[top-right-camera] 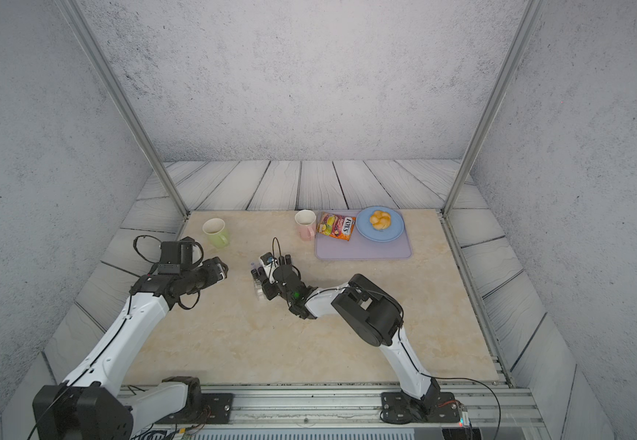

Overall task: Arrange the lipsticks in the organizer
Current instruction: Place the lipstick in the storage box, then reset both arms

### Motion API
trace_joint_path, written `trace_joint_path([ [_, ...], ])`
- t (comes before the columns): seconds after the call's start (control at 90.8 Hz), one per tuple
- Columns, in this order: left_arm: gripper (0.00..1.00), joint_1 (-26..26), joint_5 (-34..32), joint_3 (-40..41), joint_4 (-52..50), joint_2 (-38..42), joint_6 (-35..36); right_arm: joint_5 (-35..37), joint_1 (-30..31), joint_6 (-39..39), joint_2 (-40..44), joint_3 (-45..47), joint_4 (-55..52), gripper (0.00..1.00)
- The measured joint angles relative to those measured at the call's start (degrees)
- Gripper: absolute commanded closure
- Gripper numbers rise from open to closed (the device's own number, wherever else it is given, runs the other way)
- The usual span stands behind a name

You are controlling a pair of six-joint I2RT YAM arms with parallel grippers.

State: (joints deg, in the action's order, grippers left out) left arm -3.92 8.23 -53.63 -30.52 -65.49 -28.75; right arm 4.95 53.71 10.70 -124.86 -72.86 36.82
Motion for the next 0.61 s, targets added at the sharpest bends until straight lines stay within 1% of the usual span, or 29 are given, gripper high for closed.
trace_joint_path([
  [0.066, 0.28, 0.0, -0.04, -0.48, -0.44, 0.2, 0.0, 0.39, 0.0, 0.28, 1.81, 0.44, -1.57, 0.43],
  [0.176, 0.26, 0.02, -0.5, -2.16, -1.22, 0.66, 0.02, 1.51, -0.11, 1.05, 6.91, 1.22, -4.46, 0.41],
  [0.297, 0.25, 0.02, -2.25, -4.44, -1.29, 1.42, 0.42, 2.8, -0.48, 3.02, 14.43, 2.03, -8.33, 0.39],
  [0.407, 0.25, 0.02, -4.79, -5.03, -0.31, 2.19, 1.84, 3.63, -1.84, 5.49, 23.08, 5.31, -13.77, 0.37],
  [0.484, 0.25, 0.0, -8.41, -4.68, 1.11, 2.6, 3.45, 4.07, -4.13, 6.71, 30.32, 8.76, -19.8, 0.36],
  [0.605, 0.24, 0.02, -17.79, -1.01, 7.52, 2.54, 6.03, 7.41, -10.49, 5.38, 41.92, 12.98, -32.11, 0.31],
])
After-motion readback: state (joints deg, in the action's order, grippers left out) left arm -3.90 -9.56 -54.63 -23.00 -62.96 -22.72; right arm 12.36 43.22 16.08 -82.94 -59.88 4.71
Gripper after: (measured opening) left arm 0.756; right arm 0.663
